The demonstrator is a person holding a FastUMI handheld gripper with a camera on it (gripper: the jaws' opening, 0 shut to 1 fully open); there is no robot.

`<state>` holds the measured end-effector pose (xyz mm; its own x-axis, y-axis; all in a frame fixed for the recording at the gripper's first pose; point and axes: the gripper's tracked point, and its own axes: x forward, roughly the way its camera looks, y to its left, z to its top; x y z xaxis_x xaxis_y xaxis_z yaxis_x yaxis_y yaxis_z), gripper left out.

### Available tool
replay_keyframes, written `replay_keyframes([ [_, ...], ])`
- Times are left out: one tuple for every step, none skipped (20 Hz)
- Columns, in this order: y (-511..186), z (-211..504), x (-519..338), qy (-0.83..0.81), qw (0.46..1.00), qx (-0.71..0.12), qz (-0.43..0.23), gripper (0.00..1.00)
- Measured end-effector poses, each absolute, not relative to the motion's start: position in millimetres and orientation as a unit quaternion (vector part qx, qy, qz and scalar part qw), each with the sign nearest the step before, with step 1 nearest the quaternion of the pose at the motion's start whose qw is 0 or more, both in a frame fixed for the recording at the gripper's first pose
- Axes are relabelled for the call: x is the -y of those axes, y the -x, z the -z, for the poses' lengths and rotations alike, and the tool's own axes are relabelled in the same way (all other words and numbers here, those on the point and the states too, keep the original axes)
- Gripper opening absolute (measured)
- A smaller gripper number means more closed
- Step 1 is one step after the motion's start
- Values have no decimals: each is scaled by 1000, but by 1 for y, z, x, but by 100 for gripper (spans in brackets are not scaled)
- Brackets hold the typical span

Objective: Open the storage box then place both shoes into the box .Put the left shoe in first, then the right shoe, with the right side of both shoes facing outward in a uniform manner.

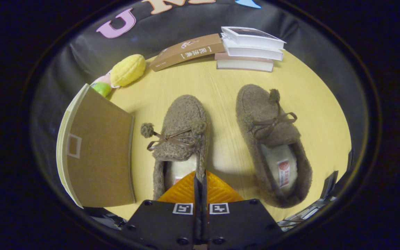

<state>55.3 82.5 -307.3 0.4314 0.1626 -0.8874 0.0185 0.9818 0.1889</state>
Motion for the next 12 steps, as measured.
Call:
replay_keyframes([
  [-55, 304, -83, -95, 844, -527, -40, 3],
  [-58, 299, -84, -107, 846, -521, -35, 3],
  [-58, 293, -86, -119, 848, -516, -34, 3],
  [-59, 287, -88, -131, 848, -513, -35, 3],
  [-57, 281, -90, -140, 846, -514, -37, 3],
  [-54, 274, -95, -149, 843, -515, -46, 3],
  [-52, 266, -100, -160, 841, -514, -55, 3],
  [-51, 256, -106, -174, 839, -511, -65, 3],
  [-49, 245, -112, -191, 837, -508, -73, 3],
  [-48, 231, -119, -210, 834, -503, -83, 3],
  [-47, 217, -126, -225, 833, -497, -92, 3],
  [-49, 201, -133, -238, 834, -488, -104, 3],
])
